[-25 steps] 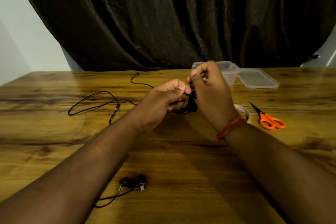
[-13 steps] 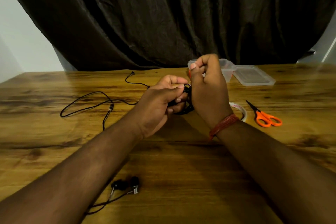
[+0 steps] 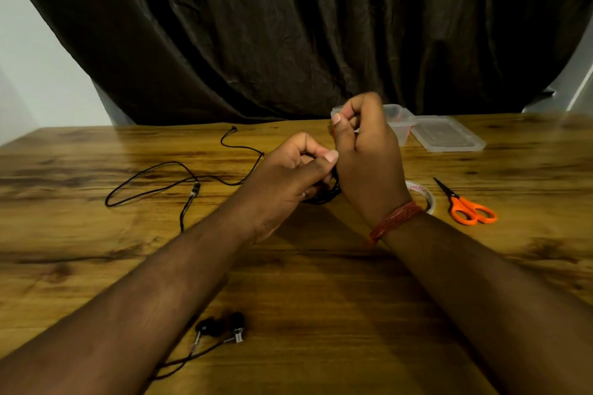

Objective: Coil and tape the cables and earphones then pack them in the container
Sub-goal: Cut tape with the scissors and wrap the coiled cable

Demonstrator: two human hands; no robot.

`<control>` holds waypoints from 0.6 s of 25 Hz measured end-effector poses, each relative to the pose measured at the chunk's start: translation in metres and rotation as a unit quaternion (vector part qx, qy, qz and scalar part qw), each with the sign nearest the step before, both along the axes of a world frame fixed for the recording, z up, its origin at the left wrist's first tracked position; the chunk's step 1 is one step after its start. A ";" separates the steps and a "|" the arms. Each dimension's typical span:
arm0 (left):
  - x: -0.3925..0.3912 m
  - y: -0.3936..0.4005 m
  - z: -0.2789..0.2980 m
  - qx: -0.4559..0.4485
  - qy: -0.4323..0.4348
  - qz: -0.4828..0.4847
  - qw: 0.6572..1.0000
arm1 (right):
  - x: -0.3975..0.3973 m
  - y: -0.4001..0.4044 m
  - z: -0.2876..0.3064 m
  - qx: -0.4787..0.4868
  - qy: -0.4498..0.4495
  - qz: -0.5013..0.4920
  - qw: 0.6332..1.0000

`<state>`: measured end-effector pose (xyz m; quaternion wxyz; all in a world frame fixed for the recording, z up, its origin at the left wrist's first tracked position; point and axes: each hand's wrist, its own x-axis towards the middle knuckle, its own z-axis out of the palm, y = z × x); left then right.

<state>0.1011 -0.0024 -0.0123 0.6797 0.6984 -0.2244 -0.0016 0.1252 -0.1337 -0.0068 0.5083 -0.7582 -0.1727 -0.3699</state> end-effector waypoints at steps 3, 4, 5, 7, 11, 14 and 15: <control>0.003 0.001 -0.002 0.009 -0.008 0.003 1.000 | -0.001 -0.001 0.000 -0.017 0.009 0.008 1.000; 0.003 0.002 -0.002 0.015 -0.012 0.006 1.000 | -0.001 -0.002 0.000 -0.021 0.011 0.009 1.000; 0.003 0.003 -0.002 0.023 -0.017 0.009 1.000 | -0.001 -0.002 0.000 -0.023 0.011 0.012 1.000; 0.003 0.003 -0.003 0.054 -0.035 0.016 0.998 | -0.001 -0.001 0.000 -0.027 0.010 0.013 0.999; 0.001 0.003 -0.001 0.145 -0.087 0.055 0.984 | 0.000 -0.003 -0.001 -0.036 0.006 0.011 0.999; -0.001 0.002 0.001 0.184 -0.111 0.073 0.974 | 0.001 -0.002 0.000 -0.041 0.000 0.010 0.999; -0.001 0.001 0.001 0.185 -0.113 0.077 0.973 | 0.001 -0.002 0.000 -0.045 -0.001 0.009 0.999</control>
